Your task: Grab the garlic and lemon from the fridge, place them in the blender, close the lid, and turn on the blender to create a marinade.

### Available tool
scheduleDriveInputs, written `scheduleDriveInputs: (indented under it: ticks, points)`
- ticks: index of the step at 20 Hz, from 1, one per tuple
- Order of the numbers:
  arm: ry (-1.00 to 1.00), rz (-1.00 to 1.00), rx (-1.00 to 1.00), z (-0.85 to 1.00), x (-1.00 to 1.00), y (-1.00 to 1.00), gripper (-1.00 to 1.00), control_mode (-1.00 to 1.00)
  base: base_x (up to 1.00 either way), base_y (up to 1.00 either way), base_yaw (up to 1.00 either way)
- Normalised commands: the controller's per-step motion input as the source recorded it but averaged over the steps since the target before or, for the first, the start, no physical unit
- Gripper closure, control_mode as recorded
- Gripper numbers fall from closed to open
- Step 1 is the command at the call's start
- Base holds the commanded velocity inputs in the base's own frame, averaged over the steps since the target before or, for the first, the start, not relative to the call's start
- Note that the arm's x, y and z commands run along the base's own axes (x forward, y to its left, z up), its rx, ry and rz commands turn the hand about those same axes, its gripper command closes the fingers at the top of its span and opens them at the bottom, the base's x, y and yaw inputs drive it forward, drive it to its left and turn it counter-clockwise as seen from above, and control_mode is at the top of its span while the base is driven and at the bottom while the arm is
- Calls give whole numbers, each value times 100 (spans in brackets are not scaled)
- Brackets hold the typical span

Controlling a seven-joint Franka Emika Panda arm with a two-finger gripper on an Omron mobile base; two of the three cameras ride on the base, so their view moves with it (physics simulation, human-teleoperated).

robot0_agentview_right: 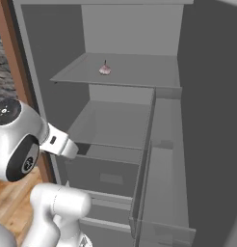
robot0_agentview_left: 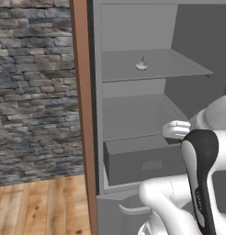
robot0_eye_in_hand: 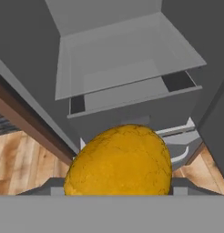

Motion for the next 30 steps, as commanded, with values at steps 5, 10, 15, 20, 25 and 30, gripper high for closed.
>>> scheduleDriveInputs:
  ticks: [5,10,15,20,25,30]
  points:
    - [0,5,0,0,-44,18,100,-100,0,0,0]
    - [0,0,0,0,-6,1,100,100,-15,4,1]
    - [0,0,0,0,0,0,100,100,-87,37,1]
    - [0,0,0,0,0,0,100,100,-67,49,0]
    - [0,0,0,0,0,0,100,100,-61,60,0]
    - [0,0,0,0,0,0,100,100,-67,54,-31]
